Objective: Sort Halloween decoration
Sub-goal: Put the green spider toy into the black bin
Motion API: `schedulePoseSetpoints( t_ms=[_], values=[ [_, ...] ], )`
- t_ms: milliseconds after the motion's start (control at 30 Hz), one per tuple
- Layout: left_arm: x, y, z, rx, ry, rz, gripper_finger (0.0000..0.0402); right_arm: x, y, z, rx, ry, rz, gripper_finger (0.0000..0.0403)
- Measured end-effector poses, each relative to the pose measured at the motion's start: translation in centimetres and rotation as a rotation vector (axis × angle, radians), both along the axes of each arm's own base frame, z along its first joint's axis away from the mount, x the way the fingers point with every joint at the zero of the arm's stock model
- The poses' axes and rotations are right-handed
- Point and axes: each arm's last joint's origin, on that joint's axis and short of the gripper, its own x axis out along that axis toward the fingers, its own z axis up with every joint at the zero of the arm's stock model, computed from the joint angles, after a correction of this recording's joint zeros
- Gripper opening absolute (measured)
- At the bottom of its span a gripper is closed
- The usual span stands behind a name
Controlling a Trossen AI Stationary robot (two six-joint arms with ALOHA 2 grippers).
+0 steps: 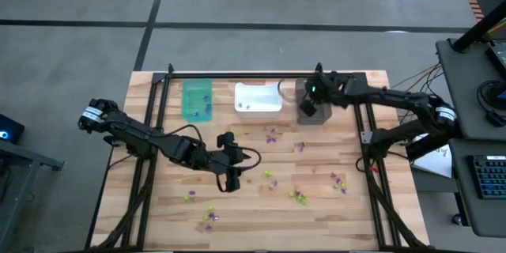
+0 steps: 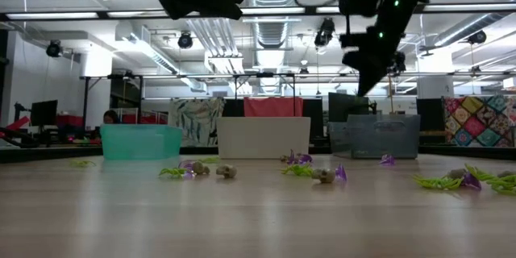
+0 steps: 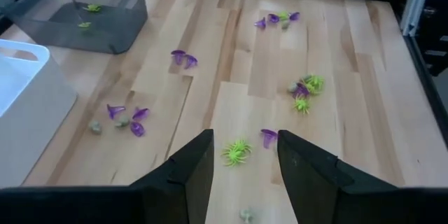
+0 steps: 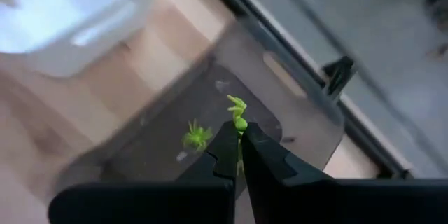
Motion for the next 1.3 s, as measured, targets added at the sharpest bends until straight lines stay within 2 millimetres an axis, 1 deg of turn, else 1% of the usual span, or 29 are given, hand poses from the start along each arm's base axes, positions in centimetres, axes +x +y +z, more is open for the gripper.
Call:
schedulePoseSetpoints(
  t_ms=[133, 200, 300, 500, 667, 733, 833, 933, 1067, 1300],
  values=[
    [0.0, 0.1, 0.0, 0.012, -0.004, 0.015, 0.0142, -1.0, -2.9, -1.5, 0.126, 0.01, -0.023, 0.0009],
    [0.0, 0.1, 0.0, 0.016, -0.005, 0.021, 0.0142, -1.2, -3.7, -2.3, 0.144, 0.045, -0.031, 0.0009],
    [0.0, 0.1, 0.0, 0.017, -0.005, 0.022, 0.0142, -1.1, -4.4, -3.4, 0.166, 0.094, -0.02, 0.0009],
    [0.0, 0.1, 0.0, 0.024, -0.004, 0.018, 0.0142, -0.6, -4.9, -5.1, 0.177, 0.208, 0.074, 0.0009],
    [0.0, 0.1, 0.0, 0.024, -0.004, 0.019, 0.0142, -0.3, -5.1, -5.3, 0.136, 0.251, 0.193, 0.0009],
    [0.0, 0.1, 0.0, 0.025, -0.004, 0.018, 0.0142, -0.2, -5.2, -5.1, 0.113, 0.274, 0.272, 0.0009],
    [0.0, 0.1, 0.0, 0.025, -0.004, 0.018, 0.0142, -0.2, -5.2, -5.2, 0.09, 0.347, 0.44, 0.0009],
    [0.0, 0.1, 0.0, 0.025, -0.004, 0.018, 0.0142, -0.1, -5.4, -5.7, 0.074, 0.403, 0.537, 0.0009],
    [0.0, 0.1, 0.0, 0.025, -0.004, 0.018, 0.0142, 0.2, -5.8, -6.4, 0.074, 0.414, 0.549, 0.0009],
    [-0.1, 0.1, -0.1, 0.028, 0.004, 0.018, 0.0142, 0.5, -6.0, -7.5, 0.114, 0.416, 0.513, 0.0009]
  ],
)
